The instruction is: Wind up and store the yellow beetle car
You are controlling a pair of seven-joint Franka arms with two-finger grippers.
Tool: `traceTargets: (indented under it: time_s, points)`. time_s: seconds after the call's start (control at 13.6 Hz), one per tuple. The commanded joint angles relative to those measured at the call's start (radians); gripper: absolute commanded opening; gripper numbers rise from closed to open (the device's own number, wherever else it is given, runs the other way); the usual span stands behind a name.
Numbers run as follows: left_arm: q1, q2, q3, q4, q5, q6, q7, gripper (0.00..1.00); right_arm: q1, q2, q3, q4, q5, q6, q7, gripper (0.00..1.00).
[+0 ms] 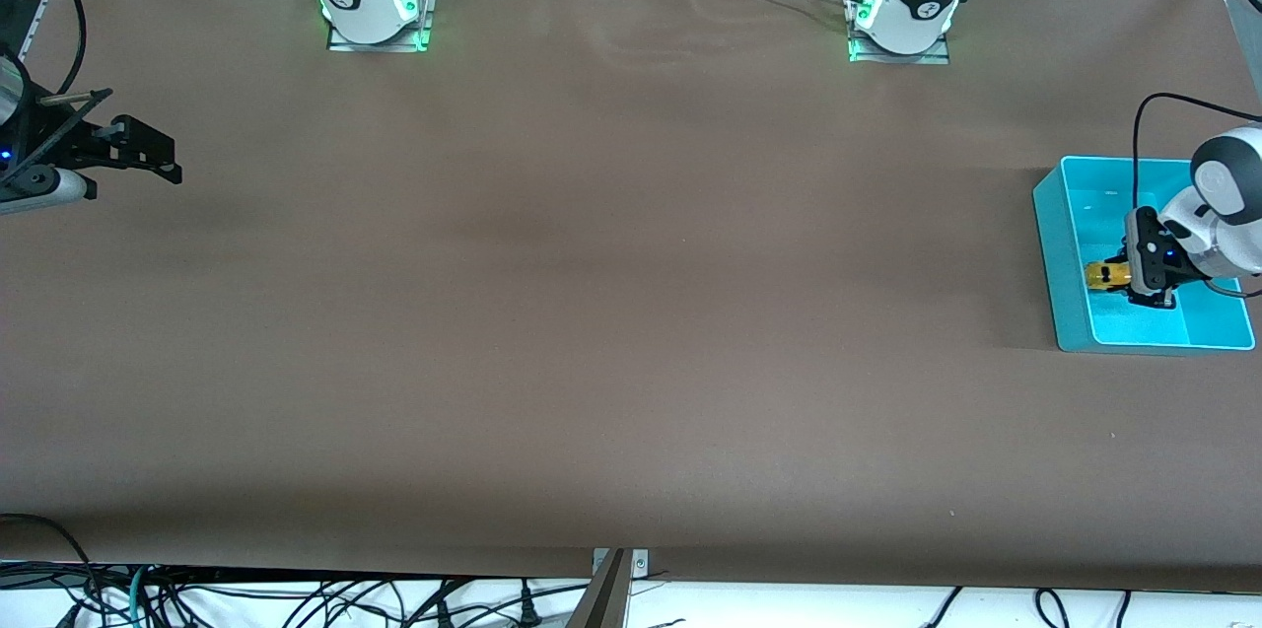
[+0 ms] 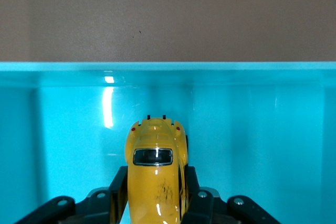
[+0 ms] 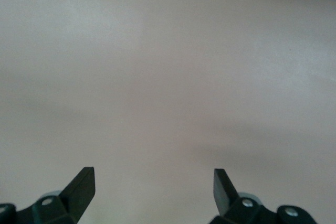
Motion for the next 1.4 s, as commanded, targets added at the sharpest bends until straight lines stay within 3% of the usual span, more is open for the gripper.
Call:
traceTargets:
  time_s: [0.0, 0.15, 0.29, 0.59, 0.74, 0.96, 1.33]
  points:
    - [-0.001, 0.009, 0.002, -0.014, -0.021, 0.028, 0.029, 0.31, 0.000, 0.011, 0.000, 0.029, 0.005, -0.015, 0.013, 1.00]
    - [-0.001, 0.006, 0.000, -0.014, -0.021, 0.025, 0.029, 0.82, -0.001, 0.011, -0.002, 0.029, 0.020, -0.015, 0.011, 1.00]
    - [-0.001, -0.009, -0.001, -0.008, -0.021, 0.012, 0.029, 1.00, 0.000, 0.011, -0.002, 0.031, 0.020, -0.015, 0.011, 1.00]
    - [-0.010, -0.091, -0.003, 0.029, -0.110, -0.161, -0.027, 1.00, 0.000, 0.011, -0.002, 0.029, 0.020, -0.015, 0.011, 1.00]
    - [-0.026, -0.150, -0.004, 0.037, -0.121, -0.259, -0.157, 1.00, 0.000, 0.012, -0.002, 0.029, 0.020, -0.015, 0.011, 1.00]
    - [-0.042, -0.238, -0.004, 0.049, -0.253, -0.413, -0.358, 1.00, 0.002, 0.012, 0.000, 0.029, 0.020, -0.015, 0.011, 1.00]
    - [-0.243, -0.338, 0.003, 0.162, -0.270, -0.594, -0.775, 1.00, 0.002, 0.017, -0.002, 0.029, 0.020, -0.015, 0.011, 1.00]
